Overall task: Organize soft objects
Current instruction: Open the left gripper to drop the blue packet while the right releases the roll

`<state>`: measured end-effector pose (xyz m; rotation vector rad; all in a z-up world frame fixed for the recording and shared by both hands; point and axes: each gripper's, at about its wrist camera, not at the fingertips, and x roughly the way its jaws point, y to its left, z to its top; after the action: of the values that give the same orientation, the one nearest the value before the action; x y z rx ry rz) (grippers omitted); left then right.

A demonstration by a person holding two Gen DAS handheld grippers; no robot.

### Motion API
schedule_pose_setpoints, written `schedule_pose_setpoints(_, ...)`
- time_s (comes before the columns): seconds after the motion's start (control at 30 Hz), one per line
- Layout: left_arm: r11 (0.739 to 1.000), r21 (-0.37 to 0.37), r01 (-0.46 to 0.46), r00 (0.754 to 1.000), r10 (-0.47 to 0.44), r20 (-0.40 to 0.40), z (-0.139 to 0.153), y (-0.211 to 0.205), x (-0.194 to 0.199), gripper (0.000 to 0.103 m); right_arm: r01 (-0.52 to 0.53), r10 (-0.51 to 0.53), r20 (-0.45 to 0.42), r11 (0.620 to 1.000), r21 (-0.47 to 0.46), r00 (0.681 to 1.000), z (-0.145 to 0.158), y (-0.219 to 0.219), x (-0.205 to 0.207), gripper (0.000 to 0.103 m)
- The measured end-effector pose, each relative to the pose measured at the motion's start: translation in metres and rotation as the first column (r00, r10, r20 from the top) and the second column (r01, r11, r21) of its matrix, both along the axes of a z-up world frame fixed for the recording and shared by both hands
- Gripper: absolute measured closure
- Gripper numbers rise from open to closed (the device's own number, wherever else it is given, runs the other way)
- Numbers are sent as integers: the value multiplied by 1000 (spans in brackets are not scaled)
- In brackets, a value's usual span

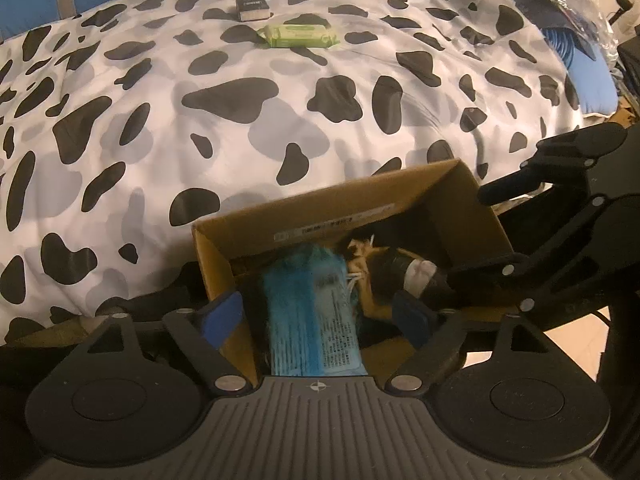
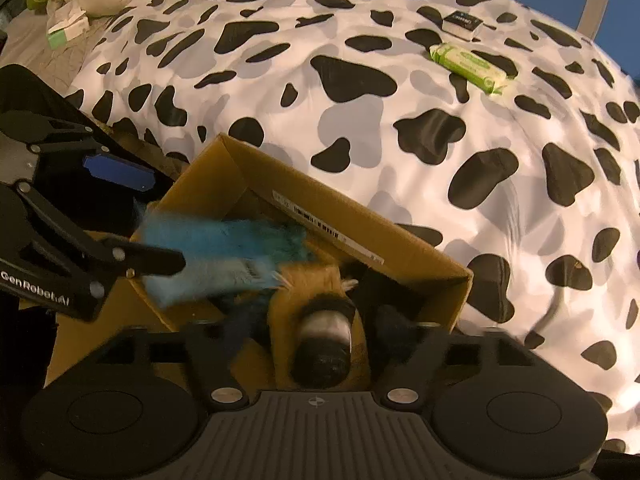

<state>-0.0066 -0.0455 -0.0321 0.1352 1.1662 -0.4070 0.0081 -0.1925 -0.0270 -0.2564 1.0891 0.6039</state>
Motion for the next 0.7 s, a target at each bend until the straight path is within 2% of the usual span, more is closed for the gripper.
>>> schedule_pose_setpoints(0.23,1000,2,-5,1000,5,-4,0,-1,1,20,1,-1,0,1000,-11,1000,0,0,1,10)
schedule_pose_setpoints(0.7,1000,4,-14,1000,14,3,1,1,2,20,30,-29,19,999,-16,999,1,-2,2,5)
